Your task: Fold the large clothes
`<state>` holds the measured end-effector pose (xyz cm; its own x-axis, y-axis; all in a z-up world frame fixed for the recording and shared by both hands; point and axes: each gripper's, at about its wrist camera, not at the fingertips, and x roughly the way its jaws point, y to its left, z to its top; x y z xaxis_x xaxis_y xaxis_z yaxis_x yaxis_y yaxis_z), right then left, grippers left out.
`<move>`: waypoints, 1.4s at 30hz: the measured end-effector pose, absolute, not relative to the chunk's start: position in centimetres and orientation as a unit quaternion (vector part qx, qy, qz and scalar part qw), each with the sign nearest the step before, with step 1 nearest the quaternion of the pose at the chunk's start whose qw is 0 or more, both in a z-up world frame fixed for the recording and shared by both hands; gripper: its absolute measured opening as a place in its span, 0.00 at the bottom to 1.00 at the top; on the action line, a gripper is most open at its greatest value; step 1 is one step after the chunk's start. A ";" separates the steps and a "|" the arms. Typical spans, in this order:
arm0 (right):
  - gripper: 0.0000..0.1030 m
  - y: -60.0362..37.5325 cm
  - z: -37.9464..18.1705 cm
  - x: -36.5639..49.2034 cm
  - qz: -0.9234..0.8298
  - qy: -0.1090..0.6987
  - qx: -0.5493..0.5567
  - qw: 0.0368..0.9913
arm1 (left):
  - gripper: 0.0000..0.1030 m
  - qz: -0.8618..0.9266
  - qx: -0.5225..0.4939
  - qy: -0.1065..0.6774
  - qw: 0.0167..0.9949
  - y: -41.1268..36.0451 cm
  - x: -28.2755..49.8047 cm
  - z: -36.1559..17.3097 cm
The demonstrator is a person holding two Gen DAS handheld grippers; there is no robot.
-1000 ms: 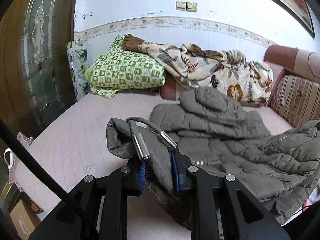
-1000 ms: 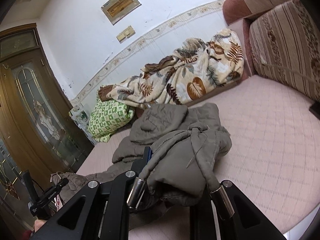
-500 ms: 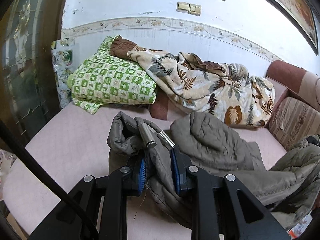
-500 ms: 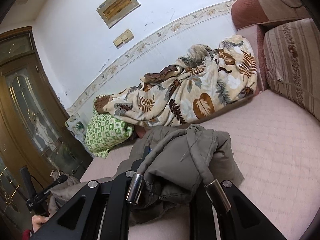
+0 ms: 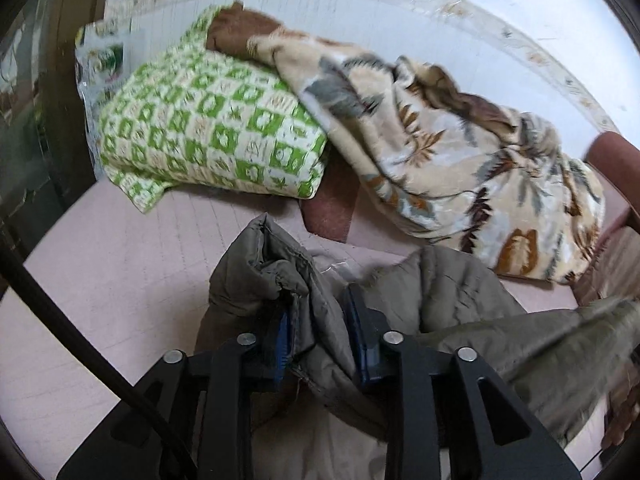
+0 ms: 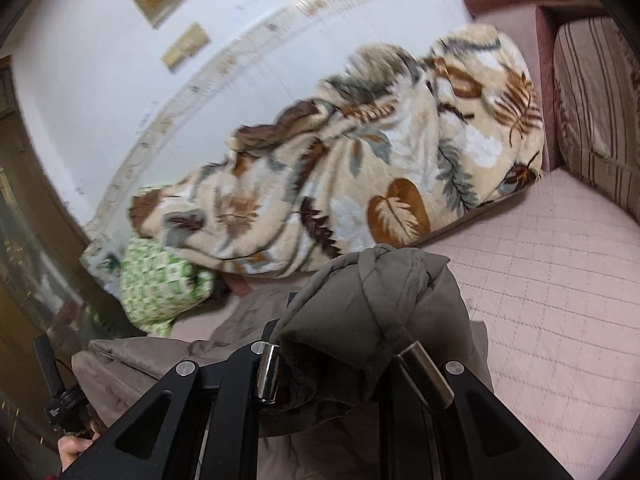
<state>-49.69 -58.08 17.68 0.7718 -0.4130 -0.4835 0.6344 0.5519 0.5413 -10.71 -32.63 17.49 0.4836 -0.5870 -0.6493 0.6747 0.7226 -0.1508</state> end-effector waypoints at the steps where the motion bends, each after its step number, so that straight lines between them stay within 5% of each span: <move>1: 0.17 -59.0 17.0 -49.1 -0.309 0.156 0.366 0.864 | 0.30 -0.364 0.066 0.354 0.859 -33.4 -9.9 16.9; 6: 0.17 -63.1 12.6 -46.0 -0.328 0.188 0.387 0.841 | 0.34 -0.360 0.079 0.374 0.851 -36.0 -8.0 14.2; 13: 0.18 -67.3 6.8 -43.5 -0.334 0.235 0.447 0.796 | 0.58 -0.392 0.042 0.391 0.832 -35.9 -5.2 13.9; 27: 0.41 -69.1 8.6 -47.4 -0.269 0.169 0.562 0.764 | 0.60 -0.423 0.062 0.326 0.843 -35.0 -9.4 18.2; 33: 0.50 -67.6 12.6 -48.6 -0.287 0.157 0.502 0.801 | 0.60 -0.469 0.135 0.299 0.820 -39.7 -16.3 16.5; 42: 0.50 -63.6 11.4 -41.4 -0.315 0.313 0.317 0.838 | 0.62 -0.410 0.227 0.333 0.818 -46.1 -17.6 9.4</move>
